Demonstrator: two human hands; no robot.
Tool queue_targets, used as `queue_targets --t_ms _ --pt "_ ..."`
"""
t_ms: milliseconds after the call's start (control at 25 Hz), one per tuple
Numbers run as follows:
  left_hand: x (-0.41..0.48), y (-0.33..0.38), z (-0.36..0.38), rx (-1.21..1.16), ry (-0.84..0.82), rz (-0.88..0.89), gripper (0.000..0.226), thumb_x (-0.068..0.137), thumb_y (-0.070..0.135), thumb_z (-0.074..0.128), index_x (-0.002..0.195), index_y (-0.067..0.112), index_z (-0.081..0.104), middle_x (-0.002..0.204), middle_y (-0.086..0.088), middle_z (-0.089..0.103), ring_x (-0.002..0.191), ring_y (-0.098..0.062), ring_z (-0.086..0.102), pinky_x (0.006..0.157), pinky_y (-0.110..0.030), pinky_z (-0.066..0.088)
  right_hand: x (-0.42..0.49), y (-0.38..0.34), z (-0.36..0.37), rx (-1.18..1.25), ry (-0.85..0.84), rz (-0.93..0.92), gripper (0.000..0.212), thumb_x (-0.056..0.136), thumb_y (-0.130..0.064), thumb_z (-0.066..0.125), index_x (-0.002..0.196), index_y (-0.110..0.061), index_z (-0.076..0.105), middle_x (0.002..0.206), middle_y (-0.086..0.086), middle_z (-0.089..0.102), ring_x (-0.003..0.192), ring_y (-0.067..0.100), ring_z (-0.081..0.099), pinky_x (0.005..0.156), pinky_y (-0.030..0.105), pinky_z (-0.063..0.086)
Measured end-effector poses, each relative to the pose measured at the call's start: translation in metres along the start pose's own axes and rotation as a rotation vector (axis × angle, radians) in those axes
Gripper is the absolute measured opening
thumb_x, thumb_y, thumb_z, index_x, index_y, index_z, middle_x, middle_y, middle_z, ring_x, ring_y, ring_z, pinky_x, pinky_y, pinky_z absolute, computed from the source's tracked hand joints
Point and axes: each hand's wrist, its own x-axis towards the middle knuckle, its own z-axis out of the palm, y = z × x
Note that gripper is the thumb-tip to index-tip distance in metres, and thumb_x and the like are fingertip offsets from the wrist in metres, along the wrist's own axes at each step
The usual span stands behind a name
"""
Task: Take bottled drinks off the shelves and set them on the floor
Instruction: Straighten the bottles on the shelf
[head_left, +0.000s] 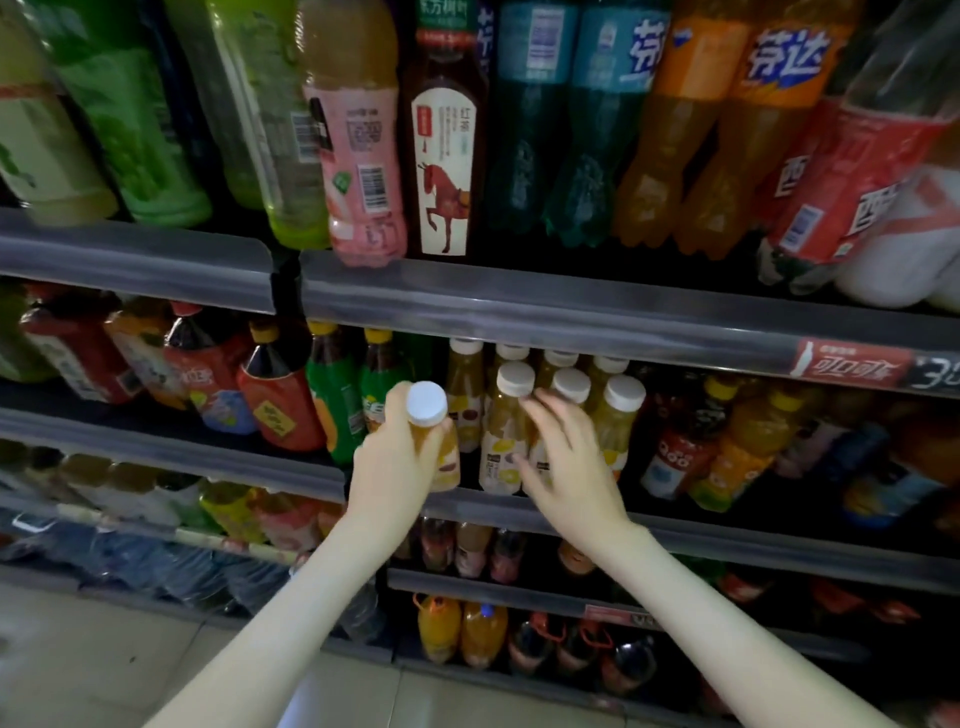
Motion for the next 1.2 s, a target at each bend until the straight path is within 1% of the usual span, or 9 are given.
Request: queue_targets --t_ms 120,240,360,480,680,840,960,1040,1200 --pt "0.019 0.000 0.011 0.014 -0.049 0.035 0.051 0.093 0.029 0.057 0.136 0.009 0.036 0.088 -0.007 0.062 0.080 -0.034 0.063 0.061 -0.031 0.036 -0.011 0.032 -0.002 -0.295 0.128 0.142 0.085 0.079 -0.020 0.075 0.148 -0.018 0.025 0.149 0.016 0.024 0.139 0.032 0.020 0.111 0.058 0.025" --pt "0.029 -0.006 0.028 0.060 -0.089 0.038 0.055 0.096 0.029 0.053 0.141 0.010 0.029 0.097 -0.014 0.066 0.085 -0.037 0.063 0.066 -0.037 0.044 -0.010 0.042 0.000 -0.396 0.112 0.202 0.104 0.075 -0.028 0.080 0.151 -0.022 0.008 0.153 0.018 0.012 0.143 0.040 0.009 0.111 0.062 0.023" --pt "0.041 -0.013 0.038 0.076 -0.100 0.020 0.057 0.096 0.031 0.051 0.142 0.010 0.026 0.096 -0.018 0.066 0.084 -0.040 0.063 0.069 -0.042 0.050 -0.007 0.040 0.001 -0.259 0.058 0.327 0.115 0.078 -0.033 0.076 0.146 -0.040 -0.017 0.156 0.008 -0.015 0.145 0.043 0.004 0.110 0.057 0.030" --pt "0.046 -0.014 0.046 0.117 -0.068 0.015 0.063 0.095 0.036 0.050 0.145 0.008 0.023 0.096 -0.022 0.065 0.080 -0.040 0.064 0.061 -0.040 0.048 -0.006 0.037 0.005 -0.128 0.011 0.466 0.121 0.080 -0.038 0.073 0.134 -0.052 -0.034 0.156 0.011 -0.021 0.142 0.040 0.024 0.102 0.047 0.046" --pt "0.018 -0.016 0.069 0.205 -0.107 0.086 0.110 0.079 0.039 0.073 0.150 0.019 -0.009 0.137 -0.023 0.047 0.111 -0.037 0.058 0.063 -0.041 0.054 -0.004 0.036 0.012 -0.256 -0.016 0.441 0.108 0.082 -0.041 0.071 0.141 -0.047 -0.018 0.153 0.009 -0.015 0.132 0.042 0.037 0.086 0.048 0.055" --pt "0.014 -0.017 0.077 0.302 -0.040 0.135 0.115 0.065 0.016 0.084 0.149 0.021 0.005 0.126 -0.029 0.051 0.098 -0.042 0.061 0.043 -0.036 0.050 -0.001 0.032 0.015 -0.271 -0.033 0.439 0.102 0.083 -0.037 0.071 0.143 -0.044 -0.012 0.153 0.014 -0.011 0.131 0.044 0.037 0.083 0.049 0.055" --pt "0.006 -0.017 0.084 0.290 -0.028 0.163 0.103 0.077 0.023 0.075 0.149 0.024 0.002 0.144 -0.035 0.029 0.120 -0.050 0.046 0.069 -0.050 0.055 -0.004 0.035 0.012 -0.206 -0.039 0.415 0.108 0.084 -0.033 0.070 0.140 -0.050 -0.020 0.154 0.006 -0.018 0.137 0.042 0.030 0.085 0.047 0.055" --pt "-0.008 -0.014 0.093 0.328 0.007 0.200 0.097 0.081 0.033 0.069 0.151 0.022 0.003 0.149 -0.036 0.016 0.132 -0.052 0.030 0.094 -0.063 0.040 -0.012 0.039 0.008 -0.175 -0.043 0.368 0.111 0.088 -0.031 0.067 0.138 -0.051 -0.030 0.156 0.007 -0.020 0.144 0.038 0.020 0.093 0.044 0.051" --pt "-0.030 0.003 0.118 0.392 0.039 0.331 0.097 0.079 0.042 0.068 0.151 0.020 0.007 0.153 -0.027 0.009 0.140 -0.046 0.010 0.104 -0.069 0.017 -0.046 0.066 -0.003 -0.318 0.055 0.317 0.097 0.092 -0.035 0.060 0.148 -0.037 -0.019 0.158 0.021 0.005 0.146 0.037 0.011 0.113 0.051 0.028"
